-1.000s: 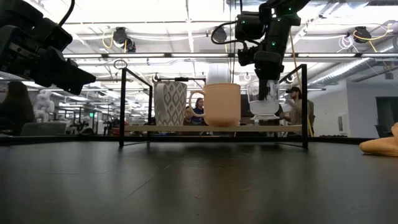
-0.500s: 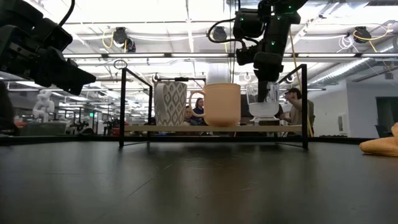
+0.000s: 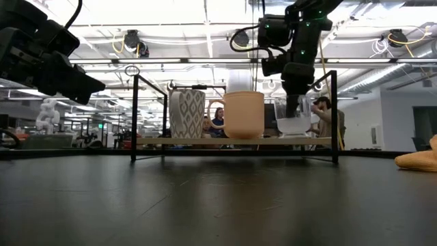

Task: Stack small to large cups/mugs on shelf
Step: Put the transparent mug on the shelf

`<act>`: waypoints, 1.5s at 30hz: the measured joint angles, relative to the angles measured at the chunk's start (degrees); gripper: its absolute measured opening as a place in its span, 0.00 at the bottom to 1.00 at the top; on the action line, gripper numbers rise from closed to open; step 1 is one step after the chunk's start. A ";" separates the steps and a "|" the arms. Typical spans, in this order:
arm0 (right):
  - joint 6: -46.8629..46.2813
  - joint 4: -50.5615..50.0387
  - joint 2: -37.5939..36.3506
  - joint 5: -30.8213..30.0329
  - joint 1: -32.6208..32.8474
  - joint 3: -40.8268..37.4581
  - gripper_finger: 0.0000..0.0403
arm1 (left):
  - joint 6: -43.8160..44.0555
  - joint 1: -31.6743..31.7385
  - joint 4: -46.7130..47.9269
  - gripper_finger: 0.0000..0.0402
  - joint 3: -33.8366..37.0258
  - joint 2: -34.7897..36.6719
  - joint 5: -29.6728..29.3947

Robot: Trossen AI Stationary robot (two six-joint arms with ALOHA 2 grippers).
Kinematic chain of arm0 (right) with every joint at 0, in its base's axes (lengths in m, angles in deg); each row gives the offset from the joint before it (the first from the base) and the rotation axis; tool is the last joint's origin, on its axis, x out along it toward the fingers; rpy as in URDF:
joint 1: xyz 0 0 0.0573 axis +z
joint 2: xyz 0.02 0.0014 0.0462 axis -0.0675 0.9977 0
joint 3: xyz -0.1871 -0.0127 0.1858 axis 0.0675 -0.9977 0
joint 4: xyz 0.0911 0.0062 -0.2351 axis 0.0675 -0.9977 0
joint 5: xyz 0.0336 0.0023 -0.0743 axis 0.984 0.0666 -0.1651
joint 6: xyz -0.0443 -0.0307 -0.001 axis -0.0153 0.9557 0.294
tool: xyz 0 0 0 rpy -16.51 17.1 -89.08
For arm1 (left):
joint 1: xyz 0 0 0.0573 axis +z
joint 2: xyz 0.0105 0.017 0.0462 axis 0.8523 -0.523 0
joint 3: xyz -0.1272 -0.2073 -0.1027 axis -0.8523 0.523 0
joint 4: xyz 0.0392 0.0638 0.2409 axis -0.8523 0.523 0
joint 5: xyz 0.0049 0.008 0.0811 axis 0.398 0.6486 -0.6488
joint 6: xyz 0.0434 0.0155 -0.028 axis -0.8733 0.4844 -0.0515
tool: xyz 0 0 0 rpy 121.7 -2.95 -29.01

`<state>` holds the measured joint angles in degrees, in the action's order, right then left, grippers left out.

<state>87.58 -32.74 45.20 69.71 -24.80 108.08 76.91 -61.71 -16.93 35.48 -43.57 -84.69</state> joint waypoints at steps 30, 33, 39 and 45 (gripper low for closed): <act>-0.26 3.74 -0.31 -0.02 0.00 -2.72 0.00 | -0.14 0.00 0.00 0.08 -0.01 0.01 0.00; -0.28 4.28 -0.26 -0.02 0.00 -2.76 0.00 | -0.14 0.00 0.00 0.08 -0.02 0.02 0.00; -0.44 4.48 -0.20 -0.02 0.02 -2.78 0.00 | -0.14 0.00 0.00 0.08 -0.02 0.01 0.00; -0.46 4.52 -0.15 -0.02 0.02 -2.83 0.00 | -0.14 0.00 0.02 0.08 -0.02 0.01 0.00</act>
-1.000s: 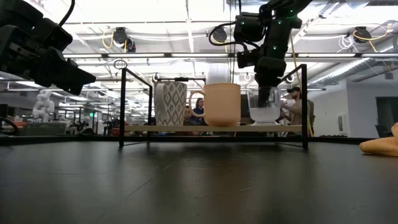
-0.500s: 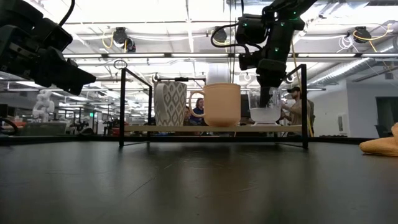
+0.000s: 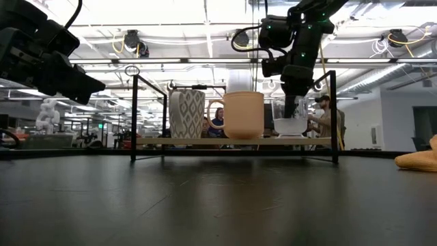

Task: Stack small to large cups/mugs on shelf
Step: Put the transparent mug on the shelf

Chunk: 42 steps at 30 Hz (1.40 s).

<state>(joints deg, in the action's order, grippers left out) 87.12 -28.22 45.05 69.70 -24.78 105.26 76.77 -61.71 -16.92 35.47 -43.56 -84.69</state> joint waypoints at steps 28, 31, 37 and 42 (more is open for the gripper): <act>-0.02 0.14 0.22 0.05 0.02 -0.13 0.04 | 0.11 0.00 0.49 0.08 0.01 0.00 0.00; -0.01 0.16 0.22 0.13 0.02 -0.13 0.04 | 0.11 0.00 0.49 0.08 0.02 0.00 0.00; 0.00 0.24 0.22 0.74 0.01 -0.13 0.05 | 0.15 0.00 0.49 0.08 0.01 0.01 0.00; 0.00 0.49 0.22 1.53 0.00 -0.13 0.05 | 0.24 0.00 0.49 0.08 0.00 0.01 0.00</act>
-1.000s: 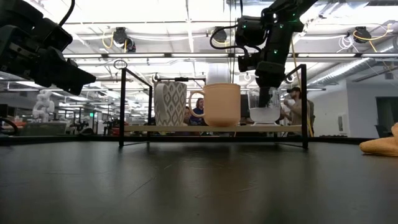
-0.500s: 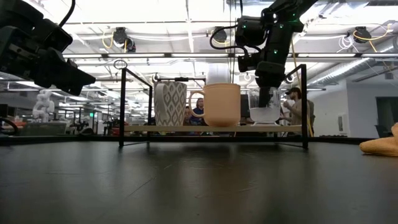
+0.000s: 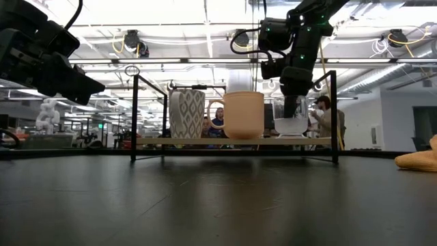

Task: Stack small to large cups/mugs on shelf
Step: Put the transparent mug on the shelf

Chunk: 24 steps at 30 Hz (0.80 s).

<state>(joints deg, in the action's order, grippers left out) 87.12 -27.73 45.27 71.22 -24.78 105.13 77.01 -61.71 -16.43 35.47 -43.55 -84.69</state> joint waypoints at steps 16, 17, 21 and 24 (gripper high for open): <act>-1.07 0.00 0.04 0.35 0.02 -0.13 0.19 | 0.00 0.00 -0.02 0.08 0.00 0.00 0.00; -1.07 0.02 0.04 0.35 0.02 -0.11 0.19 | 0.00 0.00 -0.02 0.08 0.00 -0.01 0.00; -0.78 0.08 0.04 0.29 0.02 -0.09 0.19 | 0.00 0.00 -0.02 0.08 0.00 0.00 0.00; -0.36 0.09 0.00 0.28 0.02 -0.07 0.19 | 0.00 0.00 -0.02 0.08 0.00 0.00 0.00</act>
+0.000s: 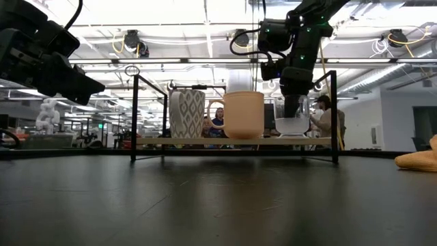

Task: Stack small to large cups/mugs on shelf
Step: Put the transparent mug on the shelf

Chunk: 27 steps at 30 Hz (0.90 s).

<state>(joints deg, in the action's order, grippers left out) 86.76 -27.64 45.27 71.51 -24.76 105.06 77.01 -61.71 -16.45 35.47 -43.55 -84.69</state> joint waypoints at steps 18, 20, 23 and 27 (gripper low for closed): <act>0.48 -0.66 -2.59 -0.08 0.00 0.72 0.19 | 0.00 0.00 -0.02 0.08 0.01 -0.02 0.00; 0.40 -0.77 -3.00 -0.08 0.00 0.72 0.19 | 0.00 0.00 -0.04 0.08 0.01 -0.06 0.01; 0.35 -0.83 -3.63 -0.08 0.00 0.74 0.19 | 0.00 0.00 -0.07 0.08 0.00 -0.07 0.02; 0.18 -1.05 -4.62 -0.08 0.00 0.74 0.19 | 0.00 0.00 -0.07 0.08 0.01 -0.07 0.02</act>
<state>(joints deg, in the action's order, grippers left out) 86.94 -28.69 40.65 71.42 -24.76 105.80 77.01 -61.71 -16.52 35.48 -43.62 -84.67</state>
